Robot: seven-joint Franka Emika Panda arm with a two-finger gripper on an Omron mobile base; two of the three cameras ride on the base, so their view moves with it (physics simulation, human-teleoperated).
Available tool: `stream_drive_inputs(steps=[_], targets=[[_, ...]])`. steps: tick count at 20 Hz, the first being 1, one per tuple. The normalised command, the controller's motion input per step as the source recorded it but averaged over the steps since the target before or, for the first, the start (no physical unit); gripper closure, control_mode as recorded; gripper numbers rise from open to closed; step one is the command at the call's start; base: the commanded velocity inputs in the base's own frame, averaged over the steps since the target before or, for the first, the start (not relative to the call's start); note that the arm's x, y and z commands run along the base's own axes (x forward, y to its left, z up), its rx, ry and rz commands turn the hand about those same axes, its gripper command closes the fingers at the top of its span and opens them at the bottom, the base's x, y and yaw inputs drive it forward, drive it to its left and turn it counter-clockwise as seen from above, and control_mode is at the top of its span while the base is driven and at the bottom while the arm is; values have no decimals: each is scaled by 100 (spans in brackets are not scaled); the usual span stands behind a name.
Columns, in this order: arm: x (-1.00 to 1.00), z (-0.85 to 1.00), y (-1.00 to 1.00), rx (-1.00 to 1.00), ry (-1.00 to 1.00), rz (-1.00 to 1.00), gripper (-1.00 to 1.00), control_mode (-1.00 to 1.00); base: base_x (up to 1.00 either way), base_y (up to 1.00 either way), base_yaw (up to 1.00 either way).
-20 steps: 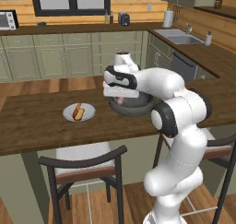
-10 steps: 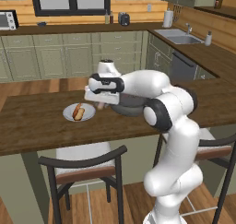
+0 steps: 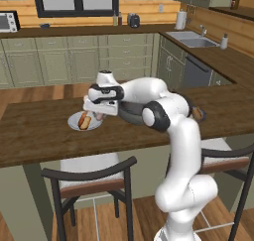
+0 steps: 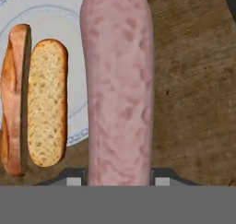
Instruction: Place one bun and one sausage from the bowl on each plate.
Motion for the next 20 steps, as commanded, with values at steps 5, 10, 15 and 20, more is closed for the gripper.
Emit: stream_drive_inputs(steps=[5, 10, 15, 20], targets=[[54, -47, 10, 0, 1, 0, 100, -100, 0, 0, 0], [28, -40, 22, 0, 0, 0, 100, -100, 0, 0, 0], [17, -21, 18, 0, 0, 0, -100, -100, 0, 0, 0], [12, 1, -6, 2, 0, -1, -100, -100, 0, 0, 0]])
